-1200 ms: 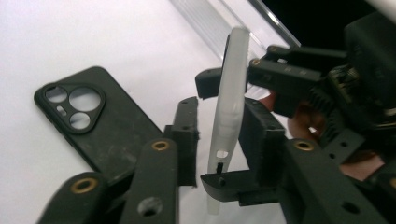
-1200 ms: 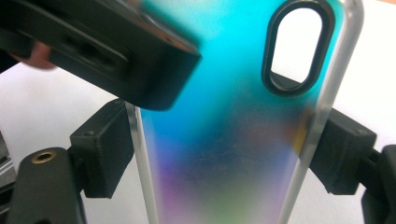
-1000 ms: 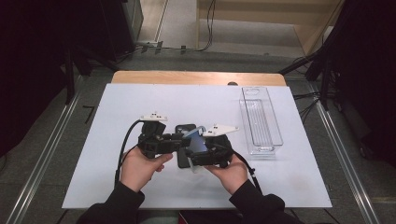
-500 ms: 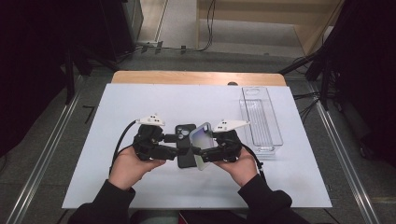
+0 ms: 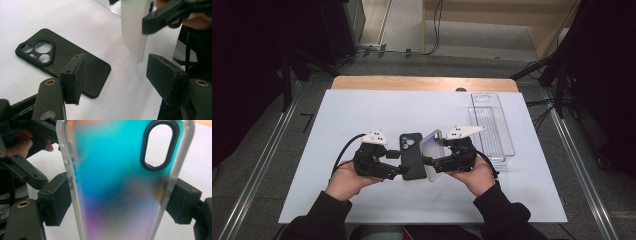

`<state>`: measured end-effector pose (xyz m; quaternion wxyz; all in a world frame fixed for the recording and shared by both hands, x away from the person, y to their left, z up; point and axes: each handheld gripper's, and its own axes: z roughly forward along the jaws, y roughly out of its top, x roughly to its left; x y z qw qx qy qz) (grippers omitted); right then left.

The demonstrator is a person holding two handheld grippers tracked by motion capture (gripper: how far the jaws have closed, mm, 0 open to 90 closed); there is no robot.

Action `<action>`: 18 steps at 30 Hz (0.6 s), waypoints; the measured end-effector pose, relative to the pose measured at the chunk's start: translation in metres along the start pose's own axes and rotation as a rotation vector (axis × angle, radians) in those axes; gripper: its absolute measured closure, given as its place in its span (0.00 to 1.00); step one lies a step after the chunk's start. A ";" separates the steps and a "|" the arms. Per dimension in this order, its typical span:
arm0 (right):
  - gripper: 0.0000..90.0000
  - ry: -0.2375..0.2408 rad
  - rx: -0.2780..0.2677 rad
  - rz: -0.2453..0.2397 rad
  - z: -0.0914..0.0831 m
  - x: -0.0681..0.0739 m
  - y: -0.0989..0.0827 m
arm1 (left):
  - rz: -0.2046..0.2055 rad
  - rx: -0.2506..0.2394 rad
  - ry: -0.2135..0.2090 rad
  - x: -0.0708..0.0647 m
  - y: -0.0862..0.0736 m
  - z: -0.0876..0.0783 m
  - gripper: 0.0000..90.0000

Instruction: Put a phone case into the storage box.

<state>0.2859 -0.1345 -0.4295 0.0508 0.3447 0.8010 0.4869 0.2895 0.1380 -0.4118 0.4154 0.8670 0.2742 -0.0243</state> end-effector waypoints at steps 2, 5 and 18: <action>0.18 -0.009 0.005 -0.004 -0.003 -0.001 0.001 | 0.016 0.003 0.002 0.001 -0.004 0.001 0.37; 0.18 -0.005 -0.001 0.000 -0.006 -0.003 0.002 | 0.041 0.020 0.028 0.004 -0.013 0.004 0.37; 0.18 0.000 0.025 -0.005 -0.011 -0.009 0.002 | -0.001 0.040 0.035 0.011 -0.037 0.006 0.37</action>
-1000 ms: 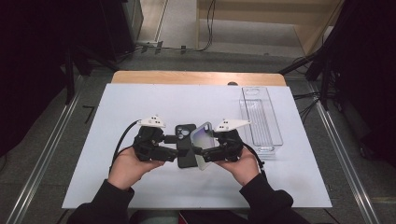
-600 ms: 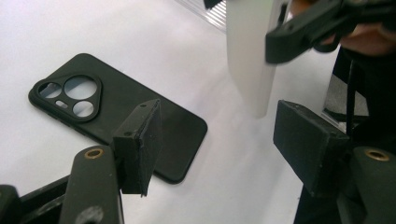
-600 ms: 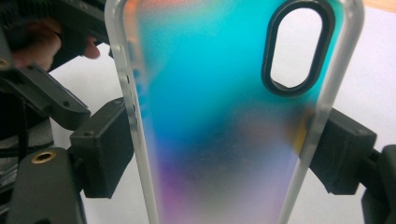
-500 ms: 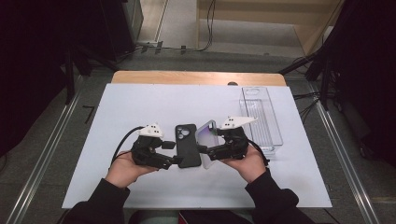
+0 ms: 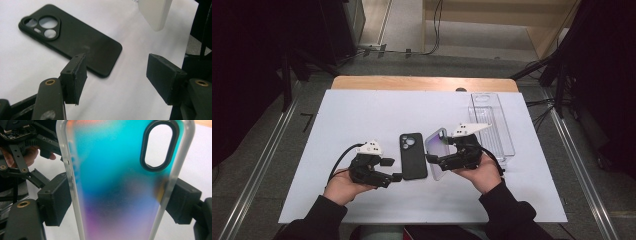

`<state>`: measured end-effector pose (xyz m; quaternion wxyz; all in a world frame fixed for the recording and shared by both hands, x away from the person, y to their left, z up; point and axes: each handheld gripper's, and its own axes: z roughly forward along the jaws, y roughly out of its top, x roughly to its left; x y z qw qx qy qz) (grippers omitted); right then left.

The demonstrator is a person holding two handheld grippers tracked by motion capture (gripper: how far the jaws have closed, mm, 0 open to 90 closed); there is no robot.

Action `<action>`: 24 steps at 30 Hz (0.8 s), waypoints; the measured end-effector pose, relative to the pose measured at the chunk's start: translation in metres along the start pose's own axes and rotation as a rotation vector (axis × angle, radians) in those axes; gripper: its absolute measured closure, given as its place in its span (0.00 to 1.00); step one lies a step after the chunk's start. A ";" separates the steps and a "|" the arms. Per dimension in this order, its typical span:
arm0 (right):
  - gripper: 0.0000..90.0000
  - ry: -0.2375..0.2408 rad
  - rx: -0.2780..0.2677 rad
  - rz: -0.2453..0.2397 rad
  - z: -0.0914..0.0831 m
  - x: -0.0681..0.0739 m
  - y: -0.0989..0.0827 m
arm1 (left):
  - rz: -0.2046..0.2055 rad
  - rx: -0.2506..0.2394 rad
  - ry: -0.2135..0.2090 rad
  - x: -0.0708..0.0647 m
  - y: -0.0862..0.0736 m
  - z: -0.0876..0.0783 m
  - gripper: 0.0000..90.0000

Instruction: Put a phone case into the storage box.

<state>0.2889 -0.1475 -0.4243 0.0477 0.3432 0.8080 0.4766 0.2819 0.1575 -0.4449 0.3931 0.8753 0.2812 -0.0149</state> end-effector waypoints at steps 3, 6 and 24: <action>0.18 0.002 -0.001 0.005 -0.002 -0.002 0.000 | -0.001 -0.005 0.006 0.001 -0.007 -0.001 0.37; 0.18 0.003 -0.005 0.003 -0.004 -0.002 0.001 | -0.007 -0.014 0.009 0.002 -0.014 -0.003 0.37; 0.18 -0.021 -0.045 0.024 -0.033 -0.019 0.011 | -0.049 -0.031 0.061 0.004 -0.032 -0.019 0.37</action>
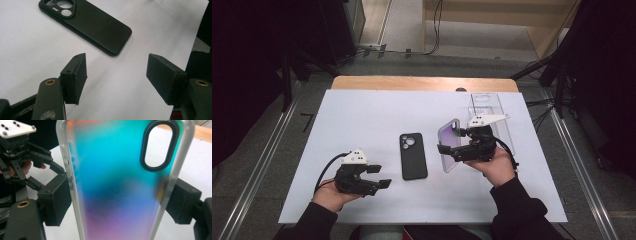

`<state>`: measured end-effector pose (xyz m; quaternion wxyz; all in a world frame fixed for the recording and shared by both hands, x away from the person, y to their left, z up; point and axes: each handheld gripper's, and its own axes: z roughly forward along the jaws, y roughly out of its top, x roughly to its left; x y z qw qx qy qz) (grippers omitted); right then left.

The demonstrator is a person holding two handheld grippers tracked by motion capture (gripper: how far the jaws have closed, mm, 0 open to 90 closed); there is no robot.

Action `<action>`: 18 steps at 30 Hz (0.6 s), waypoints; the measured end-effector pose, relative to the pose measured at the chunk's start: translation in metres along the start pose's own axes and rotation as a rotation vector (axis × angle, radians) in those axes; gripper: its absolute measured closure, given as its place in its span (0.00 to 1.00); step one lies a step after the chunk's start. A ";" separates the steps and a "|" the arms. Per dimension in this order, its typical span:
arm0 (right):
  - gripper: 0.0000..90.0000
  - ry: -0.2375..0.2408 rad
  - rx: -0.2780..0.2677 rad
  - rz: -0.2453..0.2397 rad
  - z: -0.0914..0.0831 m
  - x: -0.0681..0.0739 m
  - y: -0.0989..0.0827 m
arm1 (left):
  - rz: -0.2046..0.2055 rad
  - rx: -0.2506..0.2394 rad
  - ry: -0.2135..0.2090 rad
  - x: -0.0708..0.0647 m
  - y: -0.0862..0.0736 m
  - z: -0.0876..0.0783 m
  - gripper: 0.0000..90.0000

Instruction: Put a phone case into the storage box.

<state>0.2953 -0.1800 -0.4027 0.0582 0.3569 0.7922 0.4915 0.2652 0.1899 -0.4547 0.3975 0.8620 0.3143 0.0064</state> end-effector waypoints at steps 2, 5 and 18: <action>0.18 -0.007 -0.005 -0.002 -0.004 -0.002 0.002 | -0.007 0.003 0.002 0.001 -0.001 0.000 0.37; 0.18 -0.030 -0.018 0.013 -0.011 -0.007 0.005 | -0.020 -0.001 0.006 0.002 -0.002 -0.001 0.37; 0.18 -0.110 -0.054 0.050 -0.027 -0.024 0.014 | -0.054 -0.031 0.002 0.004 -0.004 -0.007 0.34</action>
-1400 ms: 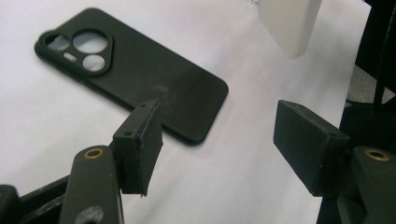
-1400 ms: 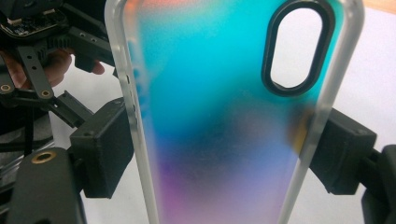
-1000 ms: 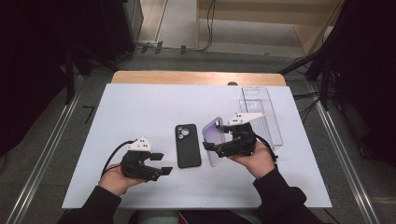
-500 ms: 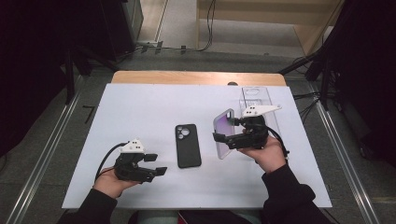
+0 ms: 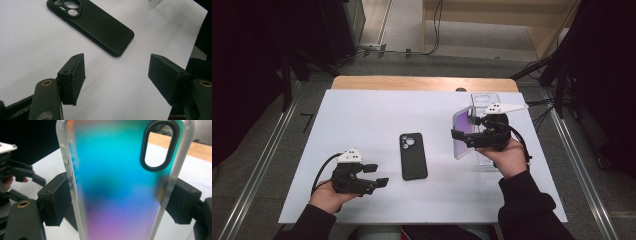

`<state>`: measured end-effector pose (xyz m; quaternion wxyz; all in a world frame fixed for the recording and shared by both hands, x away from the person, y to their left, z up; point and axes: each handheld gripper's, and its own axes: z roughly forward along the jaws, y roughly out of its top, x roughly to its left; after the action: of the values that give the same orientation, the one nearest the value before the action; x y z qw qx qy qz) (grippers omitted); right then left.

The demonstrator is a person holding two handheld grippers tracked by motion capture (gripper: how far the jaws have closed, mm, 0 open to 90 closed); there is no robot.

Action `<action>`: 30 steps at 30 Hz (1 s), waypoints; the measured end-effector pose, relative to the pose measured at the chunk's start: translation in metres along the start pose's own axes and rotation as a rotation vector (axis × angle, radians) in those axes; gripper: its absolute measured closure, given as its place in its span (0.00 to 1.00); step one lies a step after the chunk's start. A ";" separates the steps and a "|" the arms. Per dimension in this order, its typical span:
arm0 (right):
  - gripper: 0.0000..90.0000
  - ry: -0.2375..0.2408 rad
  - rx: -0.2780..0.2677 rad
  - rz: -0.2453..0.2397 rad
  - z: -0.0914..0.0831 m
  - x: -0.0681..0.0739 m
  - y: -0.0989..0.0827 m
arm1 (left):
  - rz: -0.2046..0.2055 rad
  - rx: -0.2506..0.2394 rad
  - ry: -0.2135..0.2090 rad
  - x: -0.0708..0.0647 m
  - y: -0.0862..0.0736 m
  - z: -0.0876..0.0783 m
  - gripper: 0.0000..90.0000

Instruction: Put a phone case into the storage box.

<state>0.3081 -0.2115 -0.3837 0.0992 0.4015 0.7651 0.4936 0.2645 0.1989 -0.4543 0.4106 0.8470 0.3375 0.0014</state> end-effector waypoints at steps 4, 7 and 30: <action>0.18 -0.029 -0.011 0.007 -0.006 -0.007 0.005 | -0.008 -0.004 0.010 0.000 -0.002 -0.002 0.34; 0.18 -0.046 -0.024 0.016 -0.010 -0.014 0.008 | -0.023 -0.006 0.020 0.002 -0.004 -0.003 0.34; 0.18 -0.291 -0.078 0.095 -0.014 -0.063 0.013 | -0.071 -0.022 0.043 0.004 -0.012 -0.010 0.34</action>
<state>0.3489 -0.2635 -0.3813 0.2011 0.5004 0.7031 0.4635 0.2580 0.2135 -0.4568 0.4125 0.8296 0.3761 0.0086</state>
